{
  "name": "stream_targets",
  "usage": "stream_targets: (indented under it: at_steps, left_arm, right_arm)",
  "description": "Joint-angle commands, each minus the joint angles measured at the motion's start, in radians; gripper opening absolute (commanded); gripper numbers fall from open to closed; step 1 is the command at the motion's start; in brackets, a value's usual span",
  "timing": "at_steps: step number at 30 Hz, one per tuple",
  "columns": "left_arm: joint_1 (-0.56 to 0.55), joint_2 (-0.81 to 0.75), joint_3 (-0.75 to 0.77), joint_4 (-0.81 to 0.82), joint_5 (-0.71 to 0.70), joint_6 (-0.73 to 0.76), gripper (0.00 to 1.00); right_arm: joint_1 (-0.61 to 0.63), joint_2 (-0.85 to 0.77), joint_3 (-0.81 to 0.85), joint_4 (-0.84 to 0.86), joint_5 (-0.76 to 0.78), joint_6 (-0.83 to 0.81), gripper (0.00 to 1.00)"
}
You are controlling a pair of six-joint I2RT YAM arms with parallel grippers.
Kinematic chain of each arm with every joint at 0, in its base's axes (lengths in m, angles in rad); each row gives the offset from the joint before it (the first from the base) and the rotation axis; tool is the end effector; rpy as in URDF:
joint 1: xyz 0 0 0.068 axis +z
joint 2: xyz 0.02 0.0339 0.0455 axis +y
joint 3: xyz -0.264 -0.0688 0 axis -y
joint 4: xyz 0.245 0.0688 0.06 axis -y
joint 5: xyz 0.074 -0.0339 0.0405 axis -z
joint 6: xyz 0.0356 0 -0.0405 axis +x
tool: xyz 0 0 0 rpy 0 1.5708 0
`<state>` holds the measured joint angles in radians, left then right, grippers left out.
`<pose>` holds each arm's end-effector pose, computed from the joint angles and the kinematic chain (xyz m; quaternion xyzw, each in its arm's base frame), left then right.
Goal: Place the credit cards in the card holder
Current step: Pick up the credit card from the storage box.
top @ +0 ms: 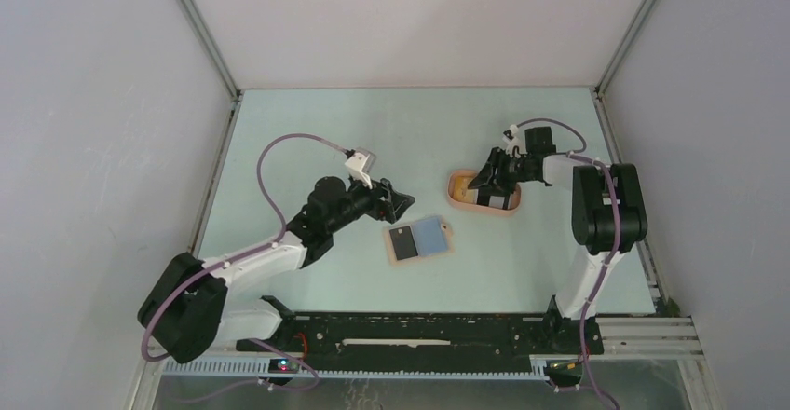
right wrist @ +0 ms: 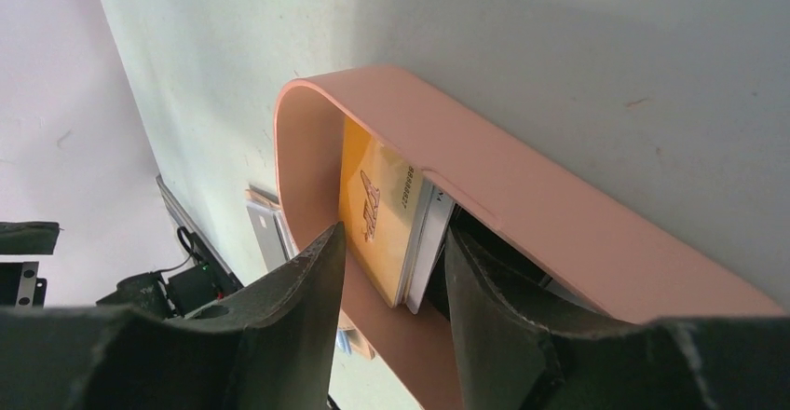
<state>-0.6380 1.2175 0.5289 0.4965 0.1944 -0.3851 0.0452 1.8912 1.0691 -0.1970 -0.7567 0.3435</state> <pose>0.2071 -0.1621 0.2310 0.1581 0.7541 -0.3752 0.5153 0.3647 0.0410 0.1404 0.0334 0.8992 0.3976 0.1797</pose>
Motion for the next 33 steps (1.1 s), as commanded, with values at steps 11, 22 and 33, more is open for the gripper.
stream_targets:
  at_steps: [11,22,33]
  left_arm:
    - [0.012,0.023,-0.006,0.089,0.047,-0.041,0.80]
    - [0.012,-0.001,-0.026,0.092,0.040,-0.048,0.80]
    - [0.013,0.011,-0.038,0.115,0.044,-0.063,0.80]
  right_arm:
    - [0.021,0.021,0.042,0.046,-0.104,0.037,0.51]
    - [0.035,0.011,0.043,0.080,-0.176,0.070,0.49]
    - [0.055,0.069,0.078,0.042,-0.174,0.053,0.49]
